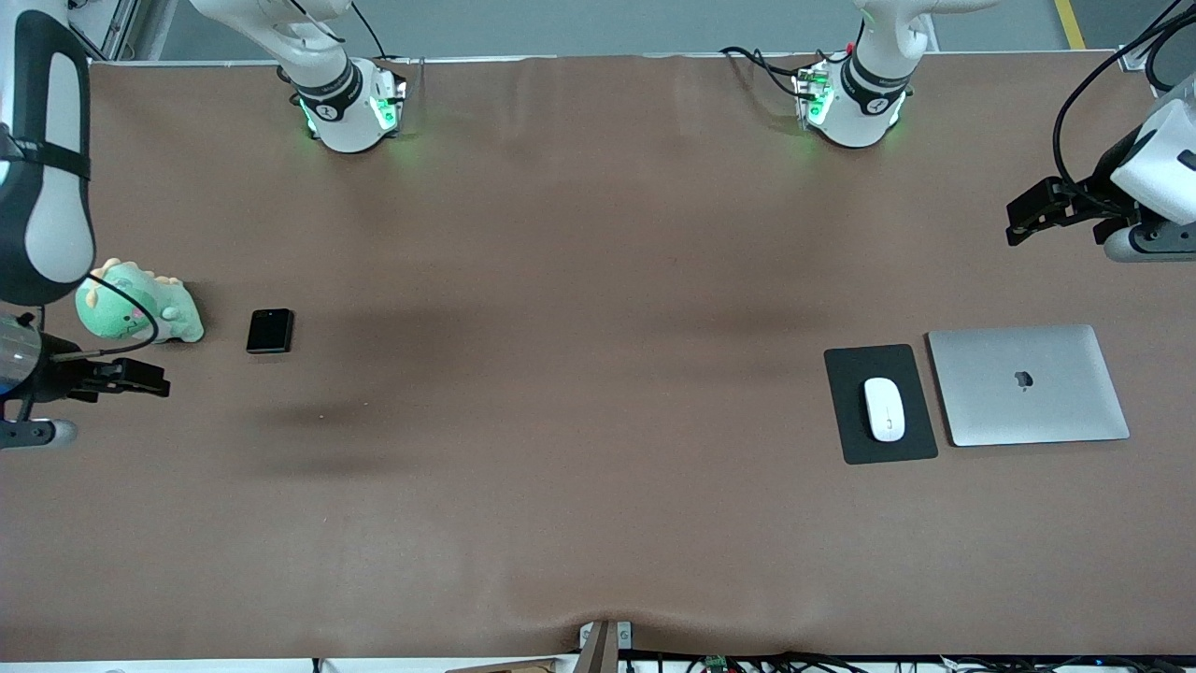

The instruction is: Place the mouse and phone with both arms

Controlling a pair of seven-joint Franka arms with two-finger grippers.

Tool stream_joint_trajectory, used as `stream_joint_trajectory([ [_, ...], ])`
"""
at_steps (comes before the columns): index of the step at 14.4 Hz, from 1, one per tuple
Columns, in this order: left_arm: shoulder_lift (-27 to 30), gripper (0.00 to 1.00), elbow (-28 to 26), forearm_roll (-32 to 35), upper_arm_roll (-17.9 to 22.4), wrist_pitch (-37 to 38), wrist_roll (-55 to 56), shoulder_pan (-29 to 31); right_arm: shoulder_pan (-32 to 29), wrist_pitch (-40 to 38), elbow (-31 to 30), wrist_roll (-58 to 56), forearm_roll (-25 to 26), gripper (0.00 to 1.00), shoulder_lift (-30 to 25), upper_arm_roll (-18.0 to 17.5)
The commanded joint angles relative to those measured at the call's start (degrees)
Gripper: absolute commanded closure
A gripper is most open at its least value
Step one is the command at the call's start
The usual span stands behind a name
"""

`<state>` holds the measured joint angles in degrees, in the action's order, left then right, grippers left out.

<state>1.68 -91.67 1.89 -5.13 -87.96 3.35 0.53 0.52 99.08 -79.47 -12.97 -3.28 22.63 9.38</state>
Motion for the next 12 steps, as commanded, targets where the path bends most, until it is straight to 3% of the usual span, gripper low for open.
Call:
stream_joint_trajectory([
  [1,0.08,0.0,0.09,-0.66,-0.06,-0.37,0.25,0.26,0.09,-8.17,5.53,-0.12,0.29,0.0,-0.13,-0.15],
  [6,-0.09,0.0,0.17,-1.1,-0.06,-0.02,2.98,-0.18,1.15,-14.78,5.2,0.14,1.25,0.0,-8.02,0.03],
  [12,-0.09,0.0,0.61,-1.28,-0.15,0.16,2.01,-0.36,1.15,-13.65,-5.34,0.23,3.27,0.0,-19.01,0.12],
])
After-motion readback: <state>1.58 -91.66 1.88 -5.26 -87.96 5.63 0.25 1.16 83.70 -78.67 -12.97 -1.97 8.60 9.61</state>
